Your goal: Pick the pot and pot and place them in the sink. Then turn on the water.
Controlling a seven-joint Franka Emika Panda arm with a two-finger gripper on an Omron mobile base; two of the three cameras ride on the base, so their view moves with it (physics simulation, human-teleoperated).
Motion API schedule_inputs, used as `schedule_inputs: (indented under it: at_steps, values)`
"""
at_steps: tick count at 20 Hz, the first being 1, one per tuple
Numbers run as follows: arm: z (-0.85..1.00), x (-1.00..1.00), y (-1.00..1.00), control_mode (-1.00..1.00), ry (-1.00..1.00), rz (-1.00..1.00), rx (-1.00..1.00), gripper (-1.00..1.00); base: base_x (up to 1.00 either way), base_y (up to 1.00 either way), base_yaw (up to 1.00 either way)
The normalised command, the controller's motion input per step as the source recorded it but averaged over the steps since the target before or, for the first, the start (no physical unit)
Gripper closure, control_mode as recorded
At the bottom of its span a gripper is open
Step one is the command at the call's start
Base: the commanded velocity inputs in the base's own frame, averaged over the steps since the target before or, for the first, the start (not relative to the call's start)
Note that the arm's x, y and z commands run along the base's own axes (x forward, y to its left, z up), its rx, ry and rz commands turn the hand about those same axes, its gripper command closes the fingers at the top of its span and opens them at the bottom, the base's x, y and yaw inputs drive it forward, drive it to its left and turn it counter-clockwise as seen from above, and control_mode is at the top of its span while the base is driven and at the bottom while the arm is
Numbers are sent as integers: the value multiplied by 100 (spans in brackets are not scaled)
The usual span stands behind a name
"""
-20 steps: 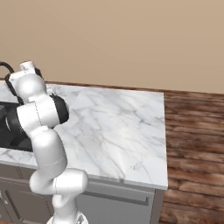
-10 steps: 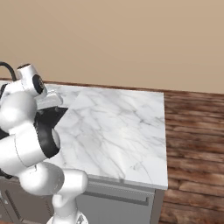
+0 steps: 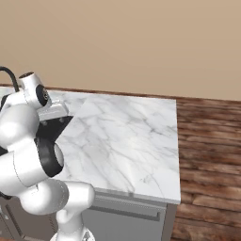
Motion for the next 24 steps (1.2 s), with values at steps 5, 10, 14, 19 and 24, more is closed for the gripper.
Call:
schedule_inputs:
  at_steps: [5, 10, 14, 19, 24]
  values:
    - [0, 0, 0, 100, 0, 0, 0, -100, -13, -1, -10]
    - [0, 0, 0, 100, 0, 0, 0, -100, -15, 0, -53]
    - [0, 0, 0, 100, 0, 0, 0, -100, -2, 0, -59]
    - [0, 0, 0, 100, 0, 0, 0, -100, -12, 0, -64]
    - [0, 0, 0, 100, 0, 0, 0, -100, 0, -2, -65]
